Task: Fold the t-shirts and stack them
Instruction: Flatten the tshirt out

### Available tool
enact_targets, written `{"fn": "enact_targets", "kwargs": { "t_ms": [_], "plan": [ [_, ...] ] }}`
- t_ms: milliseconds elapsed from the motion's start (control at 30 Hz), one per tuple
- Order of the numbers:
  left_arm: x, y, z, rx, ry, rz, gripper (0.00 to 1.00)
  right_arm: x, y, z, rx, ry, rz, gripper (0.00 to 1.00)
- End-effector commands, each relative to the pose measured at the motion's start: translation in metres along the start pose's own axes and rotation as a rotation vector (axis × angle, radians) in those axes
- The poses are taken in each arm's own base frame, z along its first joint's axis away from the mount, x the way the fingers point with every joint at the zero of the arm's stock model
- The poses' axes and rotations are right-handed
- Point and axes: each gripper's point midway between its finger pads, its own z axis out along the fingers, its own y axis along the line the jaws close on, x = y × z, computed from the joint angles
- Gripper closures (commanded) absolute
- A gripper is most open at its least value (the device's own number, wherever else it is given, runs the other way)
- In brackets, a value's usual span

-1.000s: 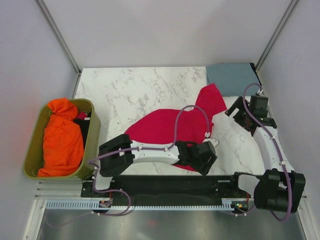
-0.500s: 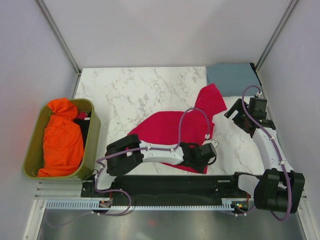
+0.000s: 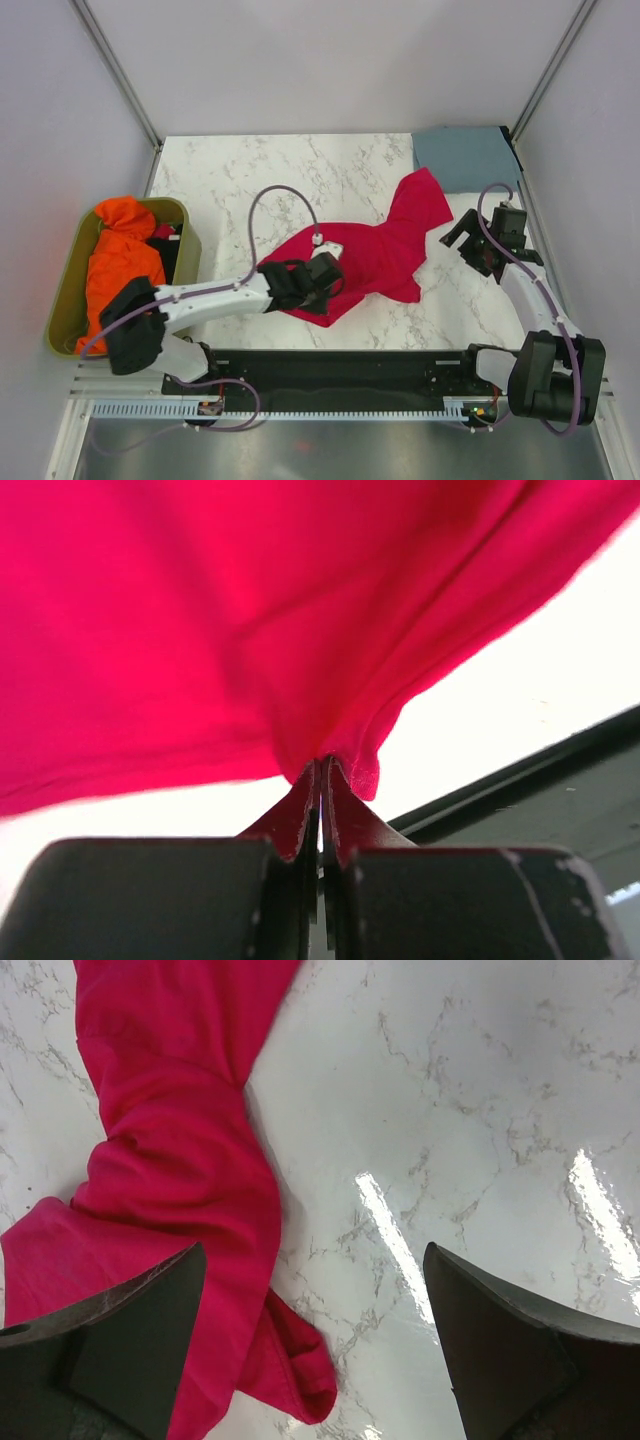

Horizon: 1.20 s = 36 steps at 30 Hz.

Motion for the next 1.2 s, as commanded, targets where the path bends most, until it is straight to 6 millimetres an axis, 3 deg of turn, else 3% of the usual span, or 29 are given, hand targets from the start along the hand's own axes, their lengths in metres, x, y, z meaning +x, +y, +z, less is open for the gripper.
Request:
{"fn": "enact_targets", "kwargs": {
  "t_ms": [0,167,200,300,467,533,667,800,967,1100,1167],
  "plan": [
    [0.01,0.043,-0.027,-0.082,-0.039,-0.061,0.98,-0.003,0.011,0.005,-0.064,-0.018,0.011,0.02],
    [0.022,0.056,-0.039,-0.094,-0.05,-0.119,0.98,0.001,0.013,0.021,-0.091,0.003,0.02,0.02],
    [0.024,0.069,-0.045,-0.148,-0.056,-0.133,0.98,0.002,0.019,0.028,-0.121,0.015,0.022,0.03],
    [0.001,0.08,-0.078,-0.14,-0.177,-0.193,0.98,0.001,0.031,0.039,-0.156,0.037,0.003,0.08],
    [-0.024,0.134,-0.138,-0.226,-0.298,-0.277,0.98,-0.002,0.036,0.073,-0.123,0.057,-0.006,0.14],
    [-0.031,0.143,-0.153,-0.241,-0.331,-0.29,0.98,-0.007,0.045,0.087,-0.143,0.071,-0.008,0.17],
    [-0.031,0.154,-0.158,-0.26,-0.334,-0.304,0.98,-0.017,0.062,0.101,-0.161,0.054,-0.013,0.23],
    [-0.026,0.157,-0.152,-0.269,-0.319,-0.314,0.98,-0.005,0.062,0.116,-0.146,0.089,-0.015,0.27],
    [-0.028,0.163,-0.154,-0.294,-0.331,-0.311,0.98,-0.009,0.062,0.131,-0.13,0.071,-0.039,0.3],
    [-0.032,0.166,-0.156,-0.299,-0.332,-0.309,0.98,-0.001,0.051,0.133,-0.08,0.104,-0.052,0.34],
    [-0.031,0.166,-0.156,-0.296,-0.334,-0.313,0.98,0.005,0.034,0.129,-0.026,0.092,-0.052,0.33]
  ]
}}
